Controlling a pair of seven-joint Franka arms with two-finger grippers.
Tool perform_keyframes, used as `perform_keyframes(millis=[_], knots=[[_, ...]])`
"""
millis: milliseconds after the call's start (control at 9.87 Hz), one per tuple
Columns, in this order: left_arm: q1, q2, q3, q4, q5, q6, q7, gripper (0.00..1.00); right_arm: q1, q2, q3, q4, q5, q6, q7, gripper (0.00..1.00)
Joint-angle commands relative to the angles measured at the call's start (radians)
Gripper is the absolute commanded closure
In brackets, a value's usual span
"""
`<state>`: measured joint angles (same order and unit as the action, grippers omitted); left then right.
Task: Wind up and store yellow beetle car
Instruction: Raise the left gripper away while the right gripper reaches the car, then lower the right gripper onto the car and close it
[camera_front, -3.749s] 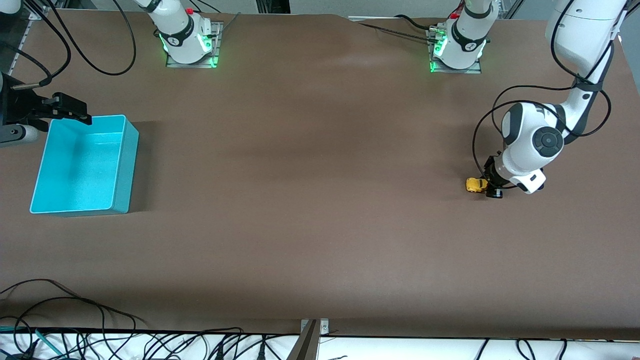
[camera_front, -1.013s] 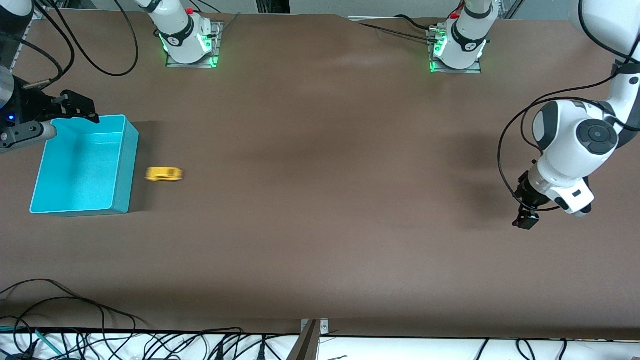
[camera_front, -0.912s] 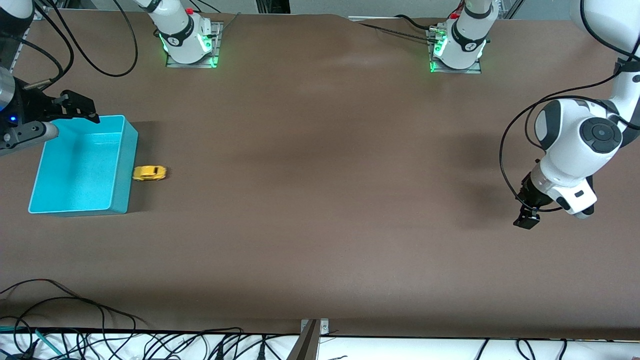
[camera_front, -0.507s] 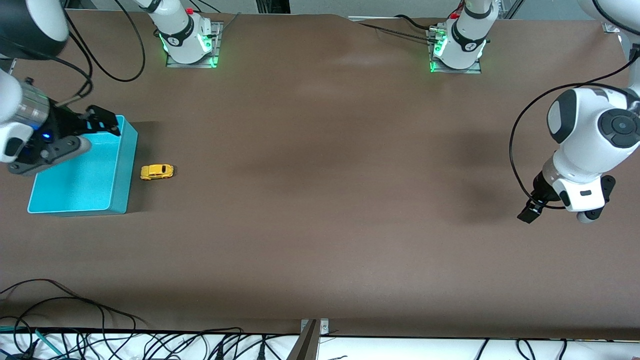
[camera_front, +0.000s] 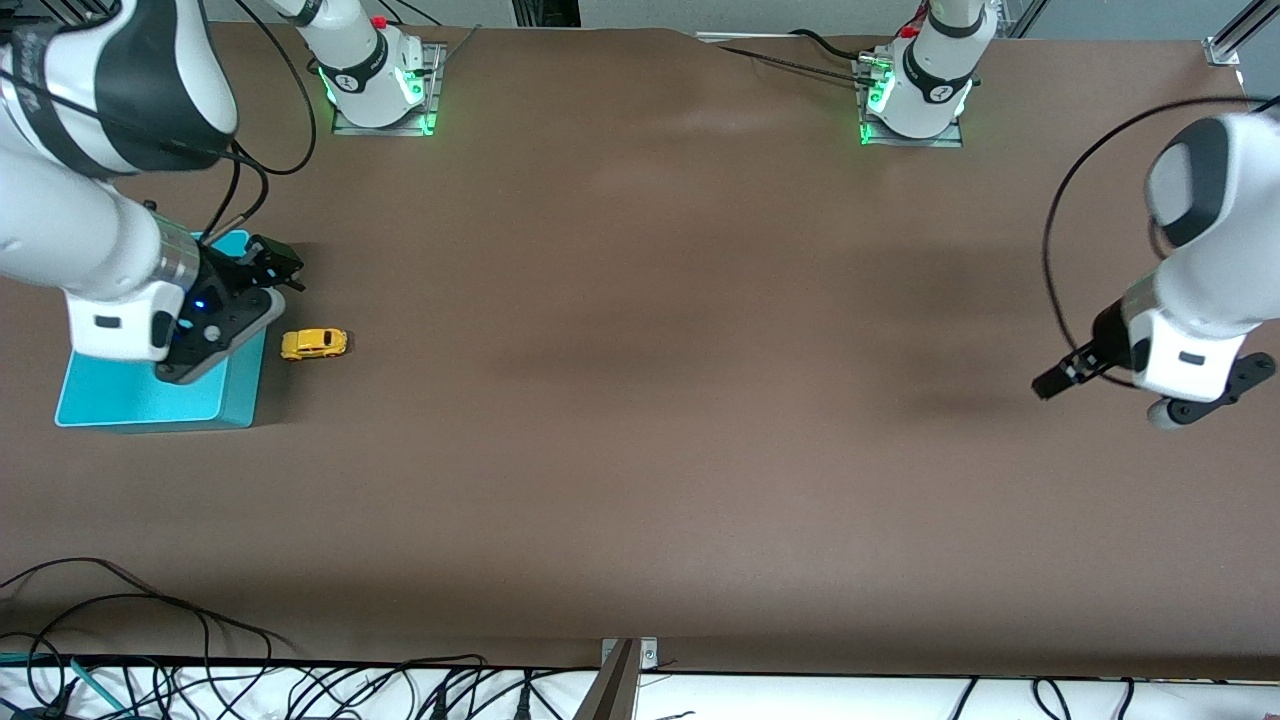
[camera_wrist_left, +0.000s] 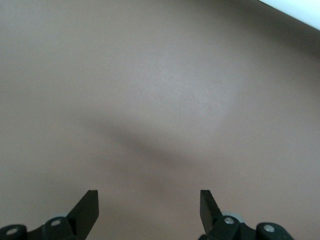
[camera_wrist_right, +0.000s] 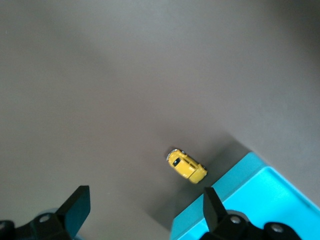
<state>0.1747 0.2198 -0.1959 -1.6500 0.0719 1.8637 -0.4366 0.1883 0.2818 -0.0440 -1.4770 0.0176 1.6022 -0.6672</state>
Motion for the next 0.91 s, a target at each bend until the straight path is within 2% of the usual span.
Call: perform_keyframes(millis=[0,203,507,811], knots=[[0.003,0.003,0.0,0.096,-0.021,-0.116,0.214,0.04,-0.105,-0.035,0.027,-0.156,0.004,0.12,-0.286,0.0],[0.005,0.0,-0.001,0.108,-0.023,-0.133,0.304,0.0,-0.168,-0.1,0.042,-0.338,0.004,0.256,-0.45,0.0],[0.006,-0.014,0.001,0.107,-0.029,-0.17,0.342,0.0,-0.257,-0.179,0.111,-0.653,0.002,0.52,-0.647,0.0],[0.003,-0.014,-0.002,0.107,-0.029,-0.17,0.343,0.0,-0.348,-0.203,0.162,-0.83,0.004,0.713,-0.817,0.0]])
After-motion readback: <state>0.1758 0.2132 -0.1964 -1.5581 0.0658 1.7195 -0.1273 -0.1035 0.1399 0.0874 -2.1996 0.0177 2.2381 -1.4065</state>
